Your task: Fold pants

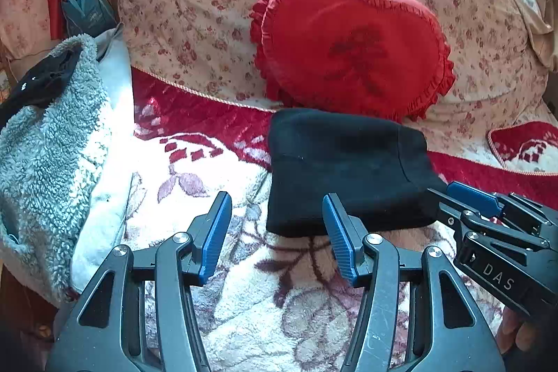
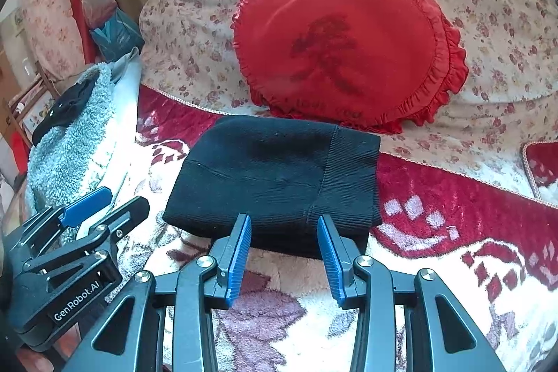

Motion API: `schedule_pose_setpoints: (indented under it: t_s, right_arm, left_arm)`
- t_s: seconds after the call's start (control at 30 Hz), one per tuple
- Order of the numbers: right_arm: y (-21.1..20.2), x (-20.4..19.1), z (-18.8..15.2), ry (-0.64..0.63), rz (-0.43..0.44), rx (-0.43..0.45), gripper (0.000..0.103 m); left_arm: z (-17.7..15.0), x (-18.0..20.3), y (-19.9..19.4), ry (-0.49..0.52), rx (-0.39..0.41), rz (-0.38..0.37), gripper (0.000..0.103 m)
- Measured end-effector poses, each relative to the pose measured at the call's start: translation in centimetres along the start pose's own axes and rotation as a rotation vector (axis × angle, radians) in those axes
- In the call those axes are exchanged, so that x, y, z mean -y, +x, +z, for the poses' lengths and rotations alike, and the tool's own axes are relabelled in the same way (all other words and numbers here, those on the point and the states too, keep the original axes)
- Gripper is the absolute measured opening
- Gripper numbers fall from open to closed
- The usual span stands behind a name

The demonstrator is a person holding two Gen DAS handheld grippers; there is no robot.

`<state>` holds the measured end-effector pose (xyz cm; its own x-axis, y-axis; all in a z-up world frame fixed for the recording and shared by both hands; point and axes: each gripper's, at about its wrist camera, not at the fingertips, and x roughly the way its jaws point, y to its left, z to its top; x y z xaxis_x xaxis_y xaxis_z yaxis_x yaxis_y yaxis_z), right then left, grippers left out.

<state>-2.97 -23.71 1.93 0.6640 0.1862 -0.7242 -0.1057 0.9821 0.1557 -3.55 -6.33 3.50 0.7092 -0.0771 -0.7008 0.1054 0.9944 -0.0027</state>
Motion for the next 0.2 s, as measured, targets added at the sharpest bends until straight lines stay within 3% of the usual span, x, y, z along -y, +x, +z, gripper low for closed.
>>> schedule_pose_setpoints:
  t_s: [0.2]
  right_arm:
    - [-0.17,0.43,-0.11,0.001,-0.011,0.008,0.038]
  left_arm:
    - [-0.11,-0.53,0.03,-0.008,-0.012,-0.014,0.054]
